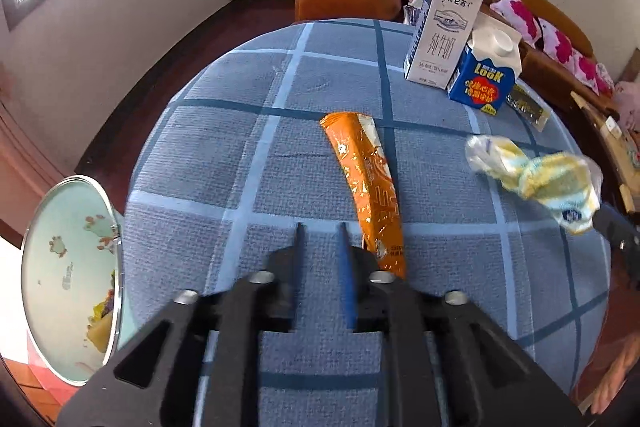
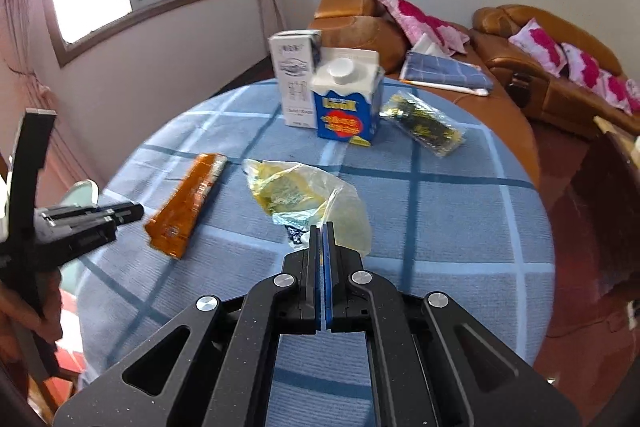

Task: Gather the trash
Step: 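Grasp the yellow-white plastic bag with the right gripper while the left gripper approaches the orange wrapper, then grasp the orange snack wrapper with the left gripper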

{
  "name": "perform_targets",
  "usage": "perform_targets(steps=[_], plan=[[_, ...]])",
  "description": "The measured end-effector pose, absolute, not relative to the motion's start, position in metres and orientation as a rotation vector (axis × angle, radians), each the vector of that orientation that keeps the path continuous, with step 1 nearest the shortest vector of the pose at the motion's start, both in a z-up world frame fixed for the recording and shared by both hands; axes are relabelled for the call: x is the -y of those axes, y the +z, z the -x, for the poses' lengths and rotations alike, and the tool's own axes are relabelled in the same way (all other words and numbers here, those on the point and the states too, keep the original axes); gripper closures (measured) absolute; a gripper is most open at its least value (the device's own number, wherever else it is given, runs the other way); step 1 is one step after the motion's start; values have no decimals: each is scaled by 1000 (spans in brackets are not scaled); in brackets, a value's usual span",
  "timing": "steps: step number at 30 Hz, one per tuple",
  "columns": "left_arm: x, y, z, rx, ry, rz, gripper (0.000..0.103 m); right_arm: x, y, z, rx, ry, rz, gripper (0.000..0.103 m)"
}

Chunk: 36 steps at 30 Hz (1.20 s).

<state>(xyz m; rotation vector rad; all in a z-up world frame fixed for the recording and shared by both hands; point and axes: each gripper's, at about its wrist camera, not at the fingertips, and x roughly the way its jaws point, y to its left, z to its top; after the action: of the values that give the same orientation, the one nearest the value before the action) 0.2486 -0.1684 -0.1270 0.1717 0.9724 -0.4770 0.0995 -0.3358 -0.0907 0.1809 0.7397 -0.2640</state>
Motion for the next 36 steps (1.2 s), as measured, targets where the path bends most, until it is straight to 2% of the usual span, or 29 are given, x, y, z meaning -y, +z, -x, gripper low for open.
perform_targets(steps=[1,3,9,12,19,23,27,28,29,31,36], plan=[[169,-128,-250,-977,-479,-160,58,340,-93,-96,-744,-284,-178,101],[175,-129,-251,-976,-497,-128,50,349,-98,-90,-747,-329,-168,101],[203,-135,-256,-1000,-521,-120,49,389,-112,-69,-760,-445,-260,101],[208,-131,-251,-972,-521,-123,40,402,-114,-59,-752,-486,-282,101],[210,-105,-249,-900,-504,-55,40,415,-118,-51,-741,-493,-310,101],[228,-118,-257,-938,-453,-136,40,420,-118,-50,-733,-494,-317,101],[235,-152,-266,-1050,-417,-146,42,424,-122,-49,-733,-493,-336,101],[236,-155,-264,-1032,-410,-161,47,423,-122,-49,-731,-491,-335,101],[239,-155,-261,-1012,-413,-183,54,423,-121,-49,-730,-488,-337,101],[240,-153,-259,-1001,-435,-193,78,422,-121,-50,-727,-482,-348,101],[228,-142,-256,-991,-483,-155,80,416,-113,-50,-714,-458,-364,101]])
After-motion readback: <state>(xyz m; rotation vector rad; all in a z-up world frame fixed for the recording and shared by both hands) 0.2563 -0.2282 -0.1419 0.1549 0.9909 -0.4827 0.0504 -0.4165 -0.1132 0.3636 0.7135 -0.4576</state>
